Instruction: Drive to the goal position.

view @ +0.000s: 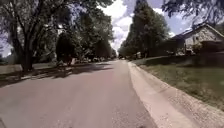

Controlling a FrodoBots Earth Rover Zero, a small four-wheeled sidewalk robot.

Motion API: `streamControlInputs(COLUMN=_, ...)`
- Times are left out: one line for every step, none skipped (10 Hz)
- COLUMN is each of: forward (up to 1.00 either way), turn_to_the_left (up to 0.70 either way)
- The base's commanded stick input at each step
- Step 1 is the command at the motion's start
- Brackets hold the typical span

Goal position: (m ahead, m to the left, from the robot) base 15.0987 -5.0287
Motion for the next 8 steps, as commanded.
streamControlInputs(forward=0.70, turn_to_the_left=0.00)
streamControlInputs(forward=0.70, turn_to_the_left=0.00)
streamControlInputs(forward=0.70, turn_to_the_left=0.00)
streamControlInputs(forward=0.70, turn_to_the_left=0.00)
streamControlInputs(forward=0.70, turn_to_the_left=0.00)
streamControlInputs(forward=0.70, turn_to_the_left=0.00)
streamControlInputs(forward=0.70, turn_to_the_left=0.00)
streamControlInputs(forward=0.70, turn_to_the_left=0.00)
